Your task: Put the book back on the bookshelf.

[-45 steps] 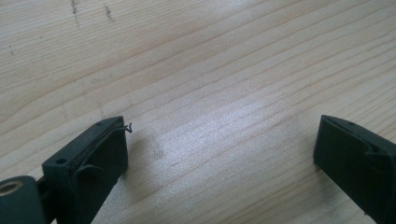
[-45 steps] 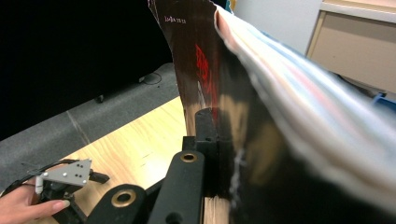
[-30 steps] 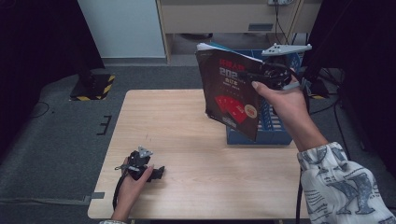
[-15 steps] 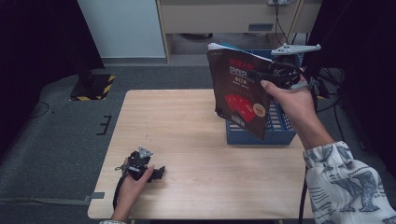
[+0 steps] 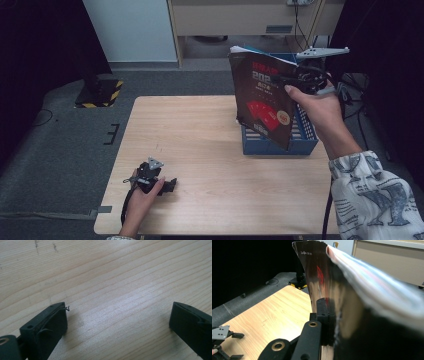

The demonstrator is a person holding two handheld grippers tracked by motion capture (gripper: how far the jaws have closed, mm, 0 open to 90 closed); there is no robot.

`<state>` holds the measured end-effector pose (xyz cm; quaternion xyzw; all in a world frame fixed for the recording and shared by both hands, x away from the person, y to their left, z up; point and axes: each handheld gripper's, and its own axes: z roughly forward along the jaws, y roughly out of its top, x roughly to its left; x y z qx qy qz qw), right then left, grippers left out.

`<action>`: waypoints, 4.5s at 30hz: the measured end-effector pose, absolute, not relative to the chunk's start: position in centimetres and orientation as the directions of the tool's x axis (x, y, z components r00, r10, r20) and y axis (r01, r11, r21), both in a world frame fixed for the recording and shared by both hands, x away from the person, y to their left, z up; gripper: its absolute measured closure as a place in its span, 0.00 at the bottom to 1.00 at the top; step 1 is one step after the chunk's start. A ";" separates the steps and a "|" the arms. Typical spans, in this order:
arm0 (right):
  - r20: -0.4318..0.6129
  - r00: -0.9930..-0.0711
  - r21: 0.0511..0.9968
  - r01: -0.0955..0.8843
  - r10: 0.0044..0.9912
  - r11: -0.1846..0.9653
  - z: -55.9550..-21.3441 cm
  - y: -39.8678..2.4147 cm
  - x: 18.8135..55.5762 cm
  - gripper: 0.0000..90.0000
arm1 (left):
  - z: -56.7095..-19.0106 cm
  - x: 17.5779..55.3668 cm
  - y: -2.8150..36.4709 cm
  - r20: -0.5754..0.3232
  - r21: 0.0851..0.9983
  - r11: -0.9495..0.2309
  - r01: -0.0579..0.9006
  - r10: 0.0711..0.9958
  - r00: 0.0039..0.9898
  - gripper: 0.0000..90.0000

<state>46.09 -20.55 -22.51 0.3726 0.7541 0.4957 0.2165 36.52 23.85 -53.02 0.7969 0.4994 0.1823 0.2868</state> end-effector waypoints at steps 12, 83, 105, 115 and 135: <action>0.050 -0.590 0.901 0.375 0.806 0.218 -22.0 -22.5 46.3 0.97 | -53.1 36.5 23.8 0.004 0.641 -0.336 0.690 0.901 0.435 0.01; 0.035 -0.389 0.908 0.397 0.921 0.133 -21.7 -32.6 44.5 0.97 | -53.2 36.5 23.7 0.006 0.648 -0.335 0.684 0.900 0.435 0.00; 0.017 -0.274 0.901 0.421 0.962 0.104 -21.8 -33.9 45.3 0.97 | -53.2 36.5 23.7 0.005 0.649 -0.334 0.683 0.900 0.435 0.00; 0.027 -0.212 0.883 0.464 0.977 0.076 -22.8 -33.8 48.0 0.97 | -53.2 36.5 23.7 0.005 0.651 -0.333 0.682 0.900 0.436 0.00; 0.024 -0.156 0.881 0.470 0.987 0.053 -24.4 -32.8 51.0 0.97 | -53.2 36.5 23.6 0.004 0.651 -0.337 0.680 0.897 0.441 0.00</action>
